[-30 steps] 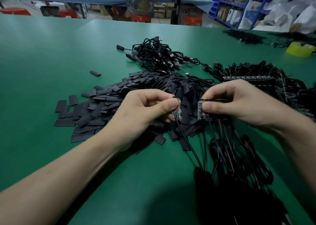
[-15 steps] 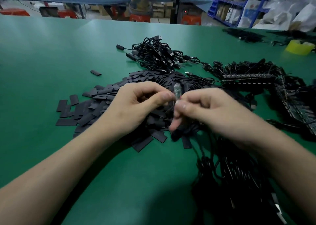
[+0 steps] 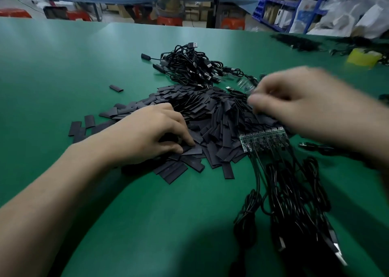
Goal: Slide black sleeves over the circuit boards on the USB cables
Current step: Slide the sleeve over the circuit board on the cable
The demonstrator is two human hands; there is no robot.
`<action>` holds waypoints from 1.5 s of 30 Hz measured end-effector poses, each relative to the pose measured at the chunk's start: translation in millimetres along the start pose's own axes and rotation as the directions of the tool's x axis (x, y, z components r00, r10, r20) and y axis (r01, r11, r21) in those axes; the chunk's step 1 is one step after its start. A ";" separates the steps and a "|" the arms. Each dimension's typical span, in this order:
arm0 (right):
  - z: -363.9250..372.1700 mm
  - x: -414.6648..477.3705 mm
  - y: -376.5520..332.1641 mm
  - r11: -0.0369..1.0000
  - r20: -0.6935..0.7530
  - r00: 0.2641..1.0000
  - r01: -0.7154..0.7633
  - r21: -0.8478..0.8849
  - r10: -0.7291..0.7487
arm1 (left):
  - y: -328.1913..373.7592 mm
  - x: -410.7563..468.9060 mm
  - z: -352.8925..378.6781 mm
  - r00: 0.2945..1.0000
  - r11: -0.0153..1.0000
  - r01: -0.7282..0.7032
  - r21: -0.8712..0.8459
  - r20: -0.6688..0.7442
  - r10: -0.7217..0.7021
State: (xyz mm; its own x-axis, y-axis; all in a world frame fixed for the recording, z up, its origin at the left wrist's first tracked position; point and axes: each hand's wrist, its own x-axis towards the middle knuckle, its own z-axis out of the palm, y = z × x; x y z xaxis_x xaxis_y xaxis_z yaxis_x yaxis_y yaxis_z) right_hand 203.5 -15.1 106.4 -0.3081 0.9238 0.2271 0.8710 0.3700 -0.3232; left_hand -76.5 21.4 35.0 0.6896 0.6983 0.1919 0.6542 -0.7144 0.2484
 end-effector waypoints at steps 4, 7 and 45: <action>47.9 9.2 -9.4 0.992 0.066 0.997 -0.050 0.116 0.043 | 1.0 -1.1 5.8 0.992 0.997 -0.047 0.062 -0.114 0.054; 69.9 7.2 -6.1 0.940 0.047 0.997 -0.074 0.332 0.062 | 9.2 1.8 12.7 0.947 0.998 -0.042 -0.053 -0.321 0.023; 62.1 0.6 14.5 0.829 0.200 0.979 -0.074 0.555 -0.047 | 36.0 7.4 31.2 0.759 0.936 0.015 -0.351 -0.606 -0.240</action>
State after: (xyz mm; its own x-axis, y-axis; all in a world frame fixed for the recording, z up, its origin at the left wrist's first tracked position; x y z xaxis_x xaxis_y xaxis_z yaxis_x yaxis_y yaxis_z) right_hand 192.1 -3.1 44.8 -0.4190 0.9064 0.0536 0.5321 0.2929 -0.7944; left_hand -38.2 -0.6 15.8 0.1783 0.7289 0.6610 0.5138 -0.6419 0.5692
